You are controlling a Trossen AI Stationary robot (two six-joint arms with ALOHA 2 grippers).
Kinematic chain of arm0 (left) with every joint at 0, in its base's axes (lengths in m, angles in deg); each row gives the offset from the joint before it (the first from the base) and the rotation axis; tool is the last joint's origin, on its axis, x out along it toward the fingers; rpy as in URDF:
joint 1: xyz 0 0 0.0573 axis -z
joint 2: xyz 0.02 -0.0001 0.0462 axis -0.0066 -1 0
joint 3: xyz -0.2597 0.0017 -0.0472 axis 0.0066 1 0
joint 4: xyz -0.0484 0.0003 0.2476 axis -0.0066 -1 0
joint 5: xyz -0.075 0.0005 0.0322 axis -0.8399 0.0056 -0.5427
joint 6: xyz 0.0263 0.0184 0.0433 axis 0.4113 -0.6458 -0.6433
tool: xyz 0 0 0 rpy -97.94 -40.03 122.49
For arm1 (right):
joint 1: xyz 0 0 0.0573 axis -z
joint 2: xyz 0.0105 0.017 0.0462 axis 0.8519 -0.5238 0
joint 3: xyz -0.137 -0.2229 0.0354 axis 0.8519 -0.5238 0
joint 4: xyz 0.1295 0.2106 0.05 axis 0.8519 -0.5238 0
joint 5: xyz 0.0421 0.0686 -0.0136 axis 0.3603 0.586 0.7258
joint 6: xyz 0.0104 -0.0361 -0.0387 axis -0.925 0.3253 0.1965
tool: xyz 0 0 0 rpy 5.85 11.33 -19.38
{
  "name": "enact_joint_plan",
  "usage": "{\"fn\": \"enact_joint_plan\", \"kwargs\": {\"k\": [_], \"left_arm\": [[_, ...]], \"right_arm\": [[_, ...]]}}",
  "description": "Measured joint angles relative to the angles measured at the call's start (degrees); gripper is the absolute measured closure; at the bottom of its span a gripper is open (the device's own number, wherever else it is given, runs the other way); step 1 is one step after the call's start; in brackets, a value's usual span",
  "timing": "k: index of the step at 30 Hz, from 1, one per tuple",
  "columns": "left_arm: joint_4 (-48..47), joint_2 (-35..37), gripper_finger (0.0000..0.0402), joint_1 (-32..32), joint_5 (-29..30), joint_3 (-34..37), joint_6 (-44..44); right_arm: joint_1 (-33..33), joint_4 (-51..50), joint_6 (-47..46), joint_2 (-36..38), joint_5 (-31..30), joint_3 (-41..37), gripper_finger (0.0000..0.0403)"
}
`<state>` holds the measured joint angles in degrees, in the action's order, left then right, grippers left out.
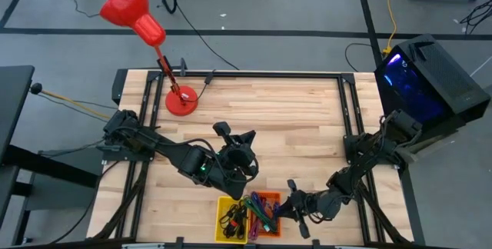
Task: Pick & Place USB Port
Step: Put the black and purple charger cable into the orange bin
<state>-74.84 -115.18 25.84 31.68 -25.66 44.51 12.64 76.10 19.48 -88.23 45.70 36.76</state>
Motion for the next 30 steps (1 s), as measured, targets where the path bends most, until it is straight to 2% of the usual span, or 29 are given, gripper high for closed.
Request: {"fn": "enact_joint_plan", "kwargs": {"k": [16,30], "left_arm": [[0.0,0.0,0.0376,-0.1,-0.1,0.0,0.0],[-1.1,0.0,0.0376,-0.1,-0.1,0.0,0.0]], "right_arm": [[1.8,0.0,-3.7,-4.5,0.2,0.0,0.0391],[2.7,-0.5,-2.2,-5.3,-0.1,0.0,0.0336]]}}
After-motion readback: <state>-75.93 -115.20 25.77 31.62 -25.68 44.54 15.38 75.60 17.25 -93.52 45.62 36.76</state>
